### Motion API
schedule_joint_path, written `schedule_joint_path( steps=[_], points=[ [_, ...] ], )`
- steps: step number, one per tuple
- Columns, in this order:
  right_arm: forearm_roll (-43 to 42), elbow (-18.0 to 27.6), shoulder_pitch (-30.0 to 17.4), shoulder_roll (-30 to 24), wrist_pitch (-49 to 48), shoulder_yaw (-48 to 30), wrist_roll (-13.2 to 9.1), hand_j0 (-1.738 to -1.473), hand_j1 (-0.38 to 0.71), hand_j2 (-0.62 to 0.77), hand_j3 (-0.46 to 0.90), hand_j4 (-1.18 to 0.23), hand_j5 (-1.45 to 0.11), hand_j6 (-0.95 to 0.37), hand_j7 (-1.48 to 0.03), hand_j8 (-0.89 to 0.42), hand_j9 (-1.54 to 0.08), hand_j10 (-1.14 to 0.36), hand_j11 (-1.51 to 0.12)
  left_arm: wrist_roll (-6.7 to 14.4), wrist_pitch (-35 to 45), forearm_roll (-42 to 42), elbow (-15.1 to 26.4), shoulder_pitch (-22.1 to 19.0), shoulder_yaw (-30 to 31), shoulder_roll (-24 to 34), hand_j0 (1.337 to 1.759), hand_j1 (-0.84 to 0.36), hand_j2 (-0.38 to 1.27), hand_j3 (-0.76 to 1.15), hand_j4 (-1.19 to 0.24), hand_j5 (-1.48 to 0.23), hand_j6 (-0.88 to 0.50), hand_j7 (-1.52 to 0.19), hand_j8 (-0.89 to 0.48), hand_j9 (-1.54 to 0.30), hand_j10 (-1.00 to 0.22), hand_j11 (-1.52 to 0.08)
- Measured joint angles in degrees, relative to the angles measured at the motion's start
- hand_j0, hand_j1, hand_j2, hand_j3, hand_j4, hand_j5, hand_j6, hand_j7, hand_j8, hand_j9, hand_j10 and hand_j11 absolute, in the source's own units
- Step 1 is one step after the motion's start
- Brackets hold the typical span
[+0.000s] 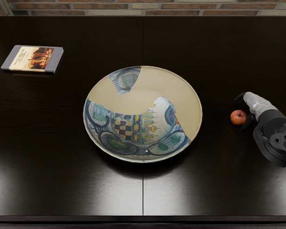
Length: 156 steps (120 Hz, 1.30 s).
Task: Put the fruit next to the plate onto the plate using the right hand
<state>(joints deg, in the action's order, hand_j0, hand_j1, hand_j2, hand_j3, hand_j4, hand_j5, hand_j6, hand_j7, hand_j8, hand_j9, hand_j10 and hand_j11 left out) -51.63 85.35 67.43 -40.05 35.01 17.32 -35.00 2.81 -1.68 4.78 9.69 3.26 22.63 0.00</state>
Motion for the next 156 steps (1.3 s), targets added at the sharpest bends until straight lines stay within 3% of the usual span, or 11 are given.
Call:
schedule_joint_path(
  steps=[156],
  points=[
    [-0.57, -0.18, -0.33, 1.22, -0.01, 0.09, 0.0, -1.657, 0.23, -0.04, 0.0, -0.5, -0.66, -0.5, -0.65, -0.5, -0.66, -0.5, -0.65, 0.0, 0.1, 0.0, 0.11, -0.01, 0.01, 0.0, 1.658, 0.07, 0.05, 0.0, -0.23, -0.3, -0.23, -0.3, -0.23, -0.3, -0.23, -0.3]
  ],
)
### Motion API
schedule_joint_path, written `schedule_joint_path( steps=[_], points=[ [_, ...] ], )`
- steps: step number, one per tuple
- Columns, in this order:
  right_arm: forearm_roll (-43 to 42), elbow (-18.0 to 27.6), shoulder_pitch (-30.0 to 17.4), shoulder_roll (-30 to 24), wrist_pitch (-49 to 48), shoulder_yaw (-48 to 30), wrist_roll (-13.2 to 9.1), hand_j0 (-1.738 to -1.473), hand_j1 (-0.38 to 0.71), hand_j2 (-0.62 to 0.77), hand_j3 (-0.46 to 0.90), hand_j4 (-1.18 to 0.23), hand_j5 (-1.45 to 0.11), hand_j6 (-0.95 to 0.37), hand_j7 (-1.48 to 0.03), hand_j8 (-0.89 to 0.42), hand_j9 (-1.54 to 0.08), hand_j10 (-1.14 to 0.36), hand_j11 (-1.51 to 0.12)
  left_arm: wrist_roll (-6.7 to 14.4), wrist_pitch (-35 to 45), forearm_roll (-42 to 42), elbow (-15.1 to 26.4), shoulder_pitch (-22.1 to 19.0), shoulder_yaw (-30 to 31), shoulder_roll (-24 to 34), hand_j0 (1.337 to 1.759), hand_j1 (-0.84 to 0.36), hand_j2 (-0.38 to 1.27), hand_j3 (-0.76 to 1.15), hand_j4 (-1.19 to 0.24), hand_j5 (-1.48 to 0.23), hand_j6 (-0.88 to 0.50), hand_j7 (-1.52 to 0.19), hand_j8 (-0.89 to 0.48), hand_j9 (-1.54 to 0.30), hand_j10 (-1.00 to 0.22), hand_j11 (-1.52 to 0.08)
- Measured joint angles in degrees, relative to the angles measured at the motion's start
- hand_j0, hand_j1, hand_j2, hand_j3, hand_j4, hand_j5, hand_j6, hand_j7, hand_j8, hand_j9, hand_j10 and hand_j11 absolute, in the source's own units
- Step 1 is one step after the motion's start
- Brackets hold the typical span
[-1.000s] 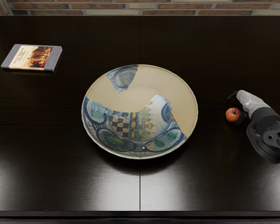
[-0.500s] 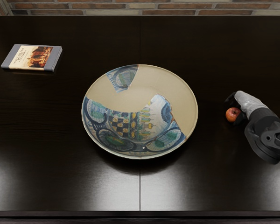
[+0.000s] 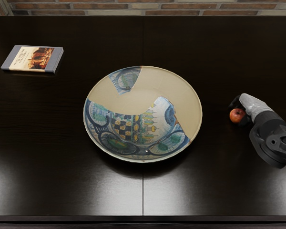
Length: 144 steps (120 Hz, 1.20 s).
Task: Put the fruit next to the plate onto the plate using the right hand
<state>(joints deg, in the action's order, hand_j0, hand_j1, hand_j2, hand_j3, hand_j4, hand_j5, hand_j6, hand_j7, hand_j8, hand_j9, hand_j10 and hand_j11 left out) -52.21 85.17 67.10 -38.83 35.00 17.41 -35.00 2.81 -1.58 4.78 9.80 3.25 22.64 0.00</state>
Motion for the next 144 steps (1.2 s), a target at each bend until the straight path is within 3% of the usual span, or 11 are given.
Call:
schedule_joint_path(
  steps=[76, 144],
  points=[
    [-0.32, 0.55, 0.35, -0.22, 0.0, -0.01, -0.03, -1.657, 0.27, 0.13, 0.0, -0.59, -0.77, -0.5, -0.77, -0.51, -0.77, -0.59, -0.77, 0.0, 0.0, 0.01, 0.05, 0.0, 0.03, 0.0, 1.658, 0.07, 0.05, 0.0, -0.23, -0.3, -0.23, -0.3, -0.23, -0.3, -0.23, -0.3],
    [-0.18, 3.83, 1.87, -2.85, -0.07, -0.48, 0.0, -1.658, 0.29, 0.23, 0.0, -0.62, -0.84, -0.49, -0.82, -0.49, -0.84, -0.62, -0.84, 0.0, 0.0, 0.01, 0.04, 0.09, 0.03, 0.0, 1.658, 0.07, 0.05, 0.0, -0.23, -0.3, -0.23, -0.3, -0.23, -0.3, -0.23, -0.3]
  ],
)
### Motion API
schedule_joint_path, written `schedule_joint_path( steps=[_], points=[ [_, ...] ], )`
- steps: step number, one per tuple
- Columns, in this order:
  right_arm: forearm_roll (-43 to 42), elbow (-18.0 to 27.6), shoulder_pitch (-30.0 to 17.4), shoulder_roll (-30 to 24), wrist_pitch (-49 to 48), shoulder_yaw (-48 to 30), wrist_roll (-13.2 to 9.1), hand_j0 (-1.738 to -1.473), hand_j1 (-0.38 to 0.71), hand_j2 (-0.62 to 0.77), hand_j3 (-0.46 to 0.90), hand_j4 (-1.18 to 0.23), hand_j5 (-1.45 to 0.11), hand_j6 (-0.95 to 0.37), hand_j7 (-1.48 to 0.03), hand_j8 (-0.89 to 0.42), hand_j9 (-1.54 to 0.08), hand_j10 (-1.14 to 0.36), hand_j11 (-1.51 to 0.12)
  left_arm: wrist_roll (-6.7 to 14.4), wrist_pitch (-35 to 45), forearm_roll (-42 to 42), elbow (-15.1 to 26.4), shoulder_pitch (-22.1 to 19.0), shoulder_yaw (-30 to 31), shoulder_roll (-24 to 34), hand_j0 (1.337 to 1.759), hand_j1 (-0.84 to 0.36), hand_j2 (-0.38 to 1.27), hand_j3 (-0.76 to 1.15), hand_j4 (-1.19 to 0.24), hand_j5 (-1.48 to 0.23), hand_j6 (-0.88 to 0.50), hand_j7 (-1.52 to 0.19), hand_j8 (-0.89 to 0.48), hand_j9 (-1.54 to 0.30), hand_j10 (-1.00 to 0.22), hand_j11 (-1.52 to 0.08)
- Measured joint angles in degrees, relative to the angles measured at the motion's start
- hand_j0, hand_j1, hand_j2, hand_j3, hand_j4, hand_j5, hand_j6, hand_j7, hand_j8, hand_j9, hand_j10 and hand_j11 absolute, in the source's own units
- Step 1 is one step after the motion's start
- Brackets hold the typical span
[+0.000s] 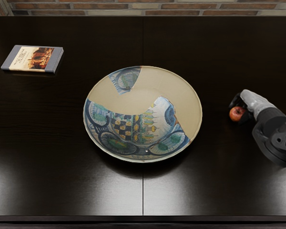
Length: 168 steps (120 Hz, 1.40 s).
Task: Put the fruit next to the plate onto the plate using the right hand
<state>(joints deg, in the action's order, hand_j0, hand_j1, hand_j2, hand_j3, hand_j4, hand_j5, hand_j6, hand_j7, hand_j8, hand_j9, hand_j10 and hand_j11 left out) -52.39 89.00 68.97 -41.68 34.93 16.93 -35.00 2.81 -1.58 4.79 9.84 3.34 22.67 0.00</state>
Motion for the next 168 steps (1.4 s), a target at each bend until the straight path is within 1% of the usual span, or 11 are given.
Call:
schedule_joint_path(
  steps=[18, 53, 84, 106, 168],
  points=[
    [0.01, 2.02, 1.09, -1.66, 0.0, -0.07, 0.0, -1.658, 0.29, 0.23, 0.0, -0.63, -0.84, -0.49, -0.83, -0.49, -0.84, -0.63, -0.84, 0.0, 0.0, 0.02, 0.0, 0.26, 0.0, 0.0, 1.658, 0.07, 0.05, 0.0, -0.23, -0.3, -0.23, -0.3, -0.23, -0.3, -0.23, -0.3],
    [0.67, 5.92, 4.62, -3.89, 0.0, -0.14, -0.01, -1.658, 0.29, 0.23, 0.0, -0.63, -0.85, -0.49, -0.83, -0.49, -0.84, -0.63, -0.84, 0.0, 0.0, -0.01, -0.04, 0.18, -0.05, 0.0, 1.658, 0.07, 0.05, 0.0, -0.23, -0.3, -0.23, -0.3, -0.23, -0.3, -0.23, -0.3],
    [1.73, 7.47, 7.71, -4.21, -0.17, -0.21, -0.01, -1.657, 0.29, 0.22, 0.0, -0.63, -0.85, -0.49, -0.83, -0.49, -0.84, -0.63, -0.84, 0.0, 0.0, -0.02, -0.08, -0.17, -0.3, 0.0, 1.658, 0.07, 0.05, 0.0, -0.23, -0.3, -0.23, -0.3, -0.23, -0.3, -0.23, -0.3],
    [3.28, 7.97, 10.02, -3.19, -0.54, -0.21, -0.02, -1.657, 0.29, 0.22, 0.0, -0.63, -0.85, -0.49, -0.83, -0.49, -0.84, -0.63, -0.84, 0.0, 0.0, -0.02, -0.1, -0.17, -0.34, 0.0, 1.658, 0.07, 0.05, 0.0, -0.23, -0.3, -0.23, -0.3, -0.23, -0.3, -0.23, -0.3],
    [7.34, 8.05, 15.01, 3.37, -0.48, -0.22, 0.0, -1.658, 0.29, 0.23, 0.0, -0.63, -0.85, -0.48, -0.83, -0.49, -0.85, -0.63, -0.85, 0.0, 0.0, -0.03, -0.24, -0.17, -0.26, 0.0, 1.658, 0.07, 0.05, 0.0, -0.23, -0.3, -0.23, -0.3, -0.23, -0.3, -0.23, -0.3]
  ],
)
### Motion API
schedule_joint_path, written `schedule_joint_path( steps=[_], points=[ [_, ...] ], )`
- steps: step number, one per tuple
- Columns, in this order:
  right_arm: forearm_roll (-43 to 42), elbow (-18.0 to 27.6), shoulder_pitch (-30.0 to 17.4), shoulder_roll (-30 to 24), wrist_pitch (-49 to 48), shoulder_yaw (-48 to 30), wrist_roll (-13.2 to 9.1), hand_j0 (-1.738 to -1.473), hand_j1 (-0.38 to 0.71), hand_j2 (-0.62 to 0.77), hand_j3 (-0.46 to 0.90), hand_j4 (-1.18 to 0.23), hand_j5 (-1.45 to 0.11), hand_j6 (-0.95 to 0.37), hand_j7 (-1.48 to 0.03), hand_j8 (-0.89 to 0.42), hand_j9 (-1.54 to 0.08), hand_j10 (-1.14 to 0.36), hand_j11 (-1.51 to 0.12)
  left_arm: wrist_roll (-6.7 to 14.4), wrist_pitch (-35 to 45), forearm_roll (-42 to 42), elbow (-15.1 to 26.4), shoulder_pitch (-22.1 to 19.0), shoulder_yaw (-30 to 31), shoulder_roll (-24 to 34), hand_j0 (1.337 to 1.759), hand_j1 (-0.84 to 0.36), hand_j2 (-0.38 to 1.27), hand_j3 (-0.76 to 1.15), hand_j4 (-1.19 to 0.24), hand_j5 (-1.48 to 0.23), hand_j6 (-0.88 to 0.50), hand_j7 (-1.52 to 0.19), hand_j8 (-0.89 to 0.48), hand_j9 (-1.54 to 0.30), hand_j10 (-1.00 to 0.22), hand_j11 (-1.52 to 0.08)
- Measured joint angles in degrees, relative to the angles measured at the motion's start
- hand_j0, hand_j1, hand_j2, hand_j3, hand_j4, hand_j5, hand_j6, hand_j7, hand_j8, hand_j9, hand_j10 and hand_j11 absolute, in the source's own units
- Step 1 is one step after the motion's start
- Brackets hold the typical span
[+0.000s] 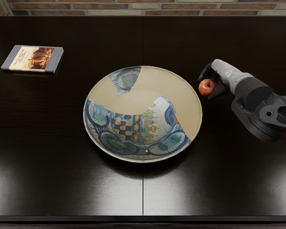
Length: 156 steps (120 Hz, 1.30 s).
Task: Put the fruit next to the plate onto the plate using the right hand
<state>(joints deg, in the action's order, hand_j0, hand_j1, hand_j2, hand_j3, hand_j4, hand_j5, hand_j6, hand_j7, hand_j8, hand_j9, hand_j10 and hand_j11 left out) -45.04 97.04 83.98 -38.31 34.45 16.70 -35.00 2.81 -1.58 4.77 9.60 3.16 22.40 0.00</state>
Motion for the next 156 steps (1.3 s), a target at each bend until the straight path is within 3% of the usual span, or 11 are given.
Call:
schedule_joint_path(
  steps=[65, 126, 129, 142, 156],
  points=[
    [8.2, -0.9, 6.99, 11.21, 0.45, 0.0, 0.0, -1.658, 0.31, 0.29, 0.0, -0.63, -0.87, -0.49, -0.85, -0.48, -0.87, -0.64, -0.87, 0.0, 0.0, 0.01, -0.11, 0.05, 0.01, 0.0, 1.658, 0.07, 0.05, 0.0, -0.23, -0.3, -0.23, -0.3, -0.23, -0.3, -0.23, -0.3],
    [9.78, -2.78, 7.22, 18.88, 0.42, 0.45, -0.03, -1.658, 0.31, 0.31, 0.0, -0.67, -0.93, -0.47, -0.9, -0.47, -0.92, -0.68, -0.92, 0.0, 0.0, 0.01, -0.11, 0.09, 0.01, 0.0, 1.658, 0.07, 0.05, 0.0, -0.23, -0.3, -0.23, -0.3, -0.23, -0.3, -0.23, -0.3],
    [9.83, -3.12, 7.1, 19.13, 0.44, 0.49, -0.02, -1.658, 0.29, 0.28, 0.0, -0.65, -0.89, -0.47, -0.86, -0.46, -0.88, -0.65, -0.88, 0.0, 0.0, 0.0, -0.11, 0.09, 0.01, 0.0, 1.658, 0.07, 0.05, 0.0, -0.23, -0.3, -0.23, -0.3, -0.23, -0.3, -0.23, -0.3],
    [9.94, -4.59, 7.0, 20.04, 0.51, 0.57, -0.01, -1.658, 0.04, 0.16, 0.0, -0.39, -0.54, -0.29, -0.53, -0.29, -0.54, -0.4, -0.54, 0.0, 0.0, -0.01, -0.11, 0.07, 0.01, 0.0, 1.658, 0.07, 0.05, 0.0, -0.23, -0.3, -0.23, -0.3, -0.23, -0.3, -0.23, -0.3],
    [9.99, -4.9, 7.16, 20.45, 0.54, 0.54, 0.0, -1.658, -0.11, 0.09, 0.0, -0.24, -0.32, -0.18, -0.31, -0.18, -0.32, -0.24, -0.32, 0.0, 0.0, -0.01, -0.11, 0.06, 0.01, 0.0, 1.658, 0.07, 0.05, 0.0, -0.23, -0.3, -0.23, -0.3, -0.23, -0.3, -0.23, -0.3]
  ],
)
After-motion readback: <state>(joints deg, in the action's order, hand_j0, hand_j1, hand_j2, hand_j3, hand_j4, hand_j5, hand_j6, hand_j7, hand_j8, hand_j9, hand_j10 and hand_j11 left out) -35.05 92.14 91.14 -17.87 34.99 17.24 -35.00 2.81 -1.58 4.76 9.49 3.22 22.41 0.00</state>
